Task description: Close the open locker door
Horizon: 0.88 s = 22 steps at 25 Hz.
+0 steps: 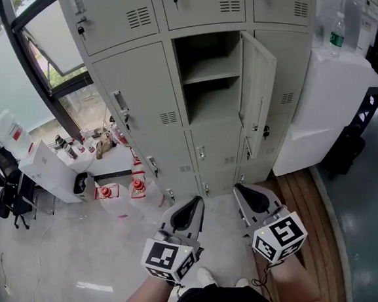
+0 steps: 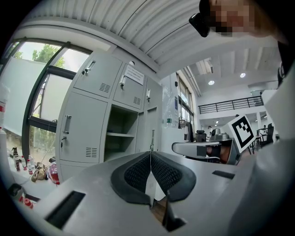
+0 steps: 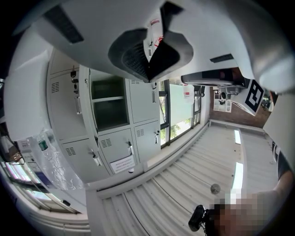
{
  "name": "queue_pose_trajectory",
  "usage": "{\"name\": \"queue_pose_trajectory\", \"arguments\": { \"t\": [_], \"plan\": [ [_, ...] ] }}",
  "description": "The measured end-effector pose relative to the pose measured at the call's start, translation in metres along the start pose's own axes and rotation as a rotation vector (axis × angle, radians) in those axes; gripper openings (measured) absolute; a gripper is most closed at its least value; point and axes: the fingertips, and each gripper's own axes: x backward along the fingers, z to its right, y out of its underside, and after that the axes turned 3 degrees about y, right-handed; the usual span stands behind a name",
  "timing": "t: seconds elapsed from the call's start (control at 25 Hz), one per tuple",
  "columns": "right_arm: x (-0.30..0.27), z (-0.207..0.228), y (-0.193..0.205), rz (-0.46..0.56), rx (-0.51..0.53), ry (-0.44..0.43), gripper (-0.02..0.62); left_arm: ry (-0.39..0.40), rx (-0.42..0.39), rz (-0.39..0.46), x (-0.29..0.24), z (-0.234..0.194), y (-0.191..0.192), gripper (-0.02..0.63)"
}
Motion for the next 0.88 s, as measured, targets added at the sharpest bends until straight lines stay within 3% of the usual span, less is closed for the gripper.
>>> {"name": "queue_pose_trajectory", "arguments": {
  "t": [0.52,0.88],
  "plan": [
    [-0.051,-0.016,-0.005,0.016,0.010,0.058,0.052,0.066,0.004,0.006,0.001,-0.049,-0.001,0.018],
    [-0.079,-0.027,-0.003,0.010,0.001,0.052,0.052,0.066,0.010,0.009,0.003,-0.072,-0.002,0.018]
  ]
}}
